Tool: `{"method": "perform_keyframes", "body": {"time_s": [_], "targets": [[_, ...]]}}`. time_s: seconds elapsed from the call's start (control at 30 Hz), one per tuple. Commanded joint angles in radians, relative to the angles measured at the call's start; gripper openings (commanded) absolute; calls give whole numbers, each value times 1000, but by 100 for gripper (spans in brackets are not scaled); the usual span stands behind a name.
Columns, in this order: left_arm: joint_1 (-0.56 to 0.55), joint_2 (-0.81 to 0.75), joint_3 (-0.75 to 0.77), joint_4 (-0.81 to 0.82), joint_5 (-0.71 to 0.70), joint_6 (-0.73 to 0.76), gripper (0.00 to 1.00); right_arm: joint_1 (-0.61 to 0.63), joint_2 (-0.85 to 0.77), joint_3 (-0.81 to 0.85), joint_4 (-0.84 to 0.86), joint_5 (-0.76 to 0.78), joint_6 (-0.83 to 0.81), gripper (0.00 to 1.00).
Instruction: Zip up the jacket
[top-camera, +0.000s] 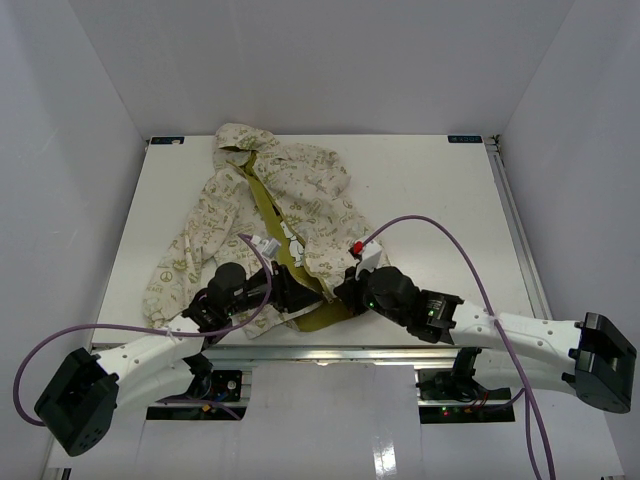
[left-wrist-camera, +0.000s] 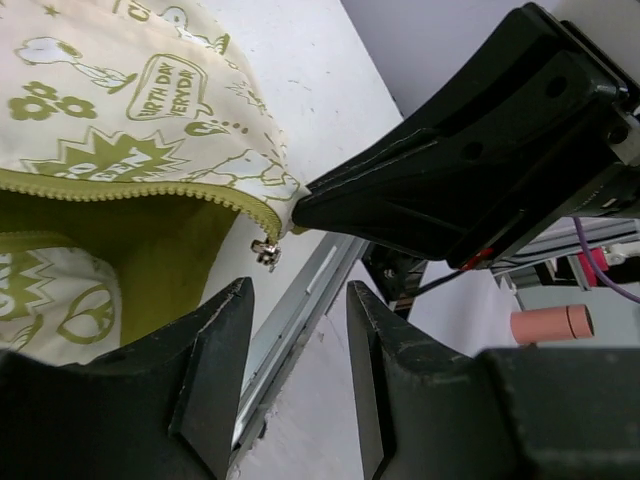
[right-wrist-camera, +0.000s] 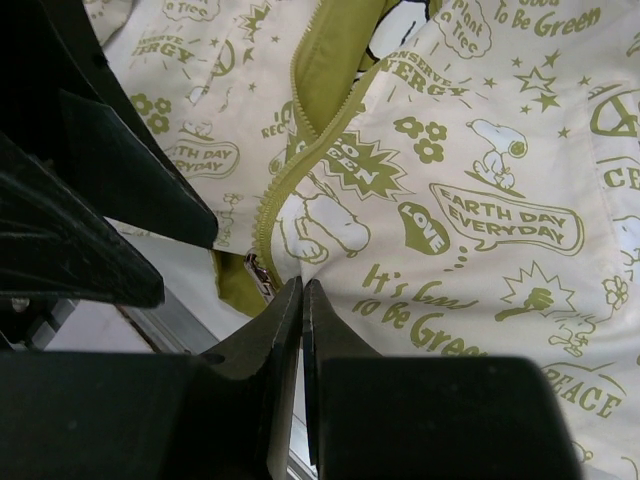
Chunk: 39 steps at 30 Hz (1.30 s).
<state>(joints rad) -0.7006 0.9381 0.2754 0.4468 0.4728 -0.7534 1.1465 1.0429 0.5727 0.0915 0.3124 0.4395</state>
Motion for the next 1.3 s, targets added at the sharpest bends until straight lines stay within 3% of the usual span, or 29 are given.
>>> {"method": "perform_keyframes", "body": {"time_s": [0.0, 0.4, 0.9, 1.17, 1.27], "targets": [[-3, 8, -1, 93, 37, 1, 57, 0, 6, -17, 111, -26, 18, 8], [-4, 79, 36, 13, -31, 24, 60, -1, 18, -51, 193, -81, 16, 8], [-4, 136, 21, 129, -12, -12, 44, 0, -5, -94, 238, -115, 1, 8], [-4, 181, 24, 119, -11, -27, 45, 1, -15, -103, 248, -116, -7, 8], [-3, 171, 21, 152, -7, -12, 38, -1, 0, -103, 252, -129, -11, 8]]}}
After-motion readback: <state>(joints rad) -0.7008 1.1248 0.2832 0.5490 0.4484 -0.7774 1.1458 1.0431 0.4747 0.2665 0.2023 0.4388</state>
